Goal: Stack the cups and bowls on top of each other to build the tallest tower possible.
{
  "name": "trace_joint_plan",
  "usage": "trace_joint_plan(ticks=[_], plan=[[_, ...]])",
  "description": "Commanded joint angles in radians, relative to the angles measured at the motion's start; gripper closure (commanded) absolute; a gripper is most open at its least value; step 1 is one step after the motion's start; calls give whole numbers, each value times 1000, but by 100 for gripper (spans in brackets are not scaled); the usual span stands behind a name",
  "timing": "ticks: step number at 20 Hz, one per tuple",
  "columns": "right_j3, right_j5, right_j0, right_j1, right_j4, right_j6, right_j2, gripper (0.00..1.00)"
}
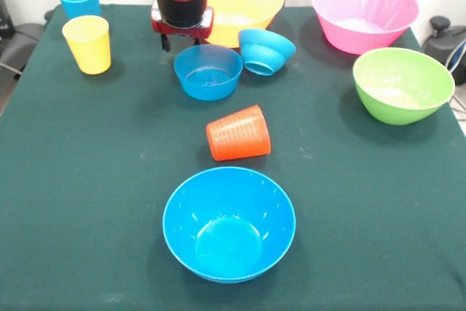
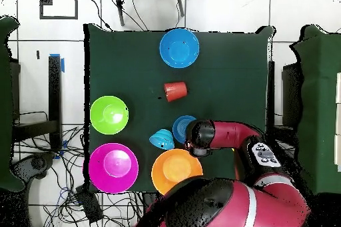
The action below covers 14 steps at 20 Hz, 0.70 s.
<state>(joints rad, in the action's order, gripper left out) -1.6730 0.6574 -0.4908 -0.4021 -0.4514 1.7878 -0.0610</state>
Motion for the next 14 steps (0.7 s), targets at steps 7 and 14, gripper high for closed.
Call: trace_joint_plan(ticks=[7,14], plan=[[64,-11,-29,5,6,4,-60,0],[94,14,-48,19,11,-16,-75,0]])
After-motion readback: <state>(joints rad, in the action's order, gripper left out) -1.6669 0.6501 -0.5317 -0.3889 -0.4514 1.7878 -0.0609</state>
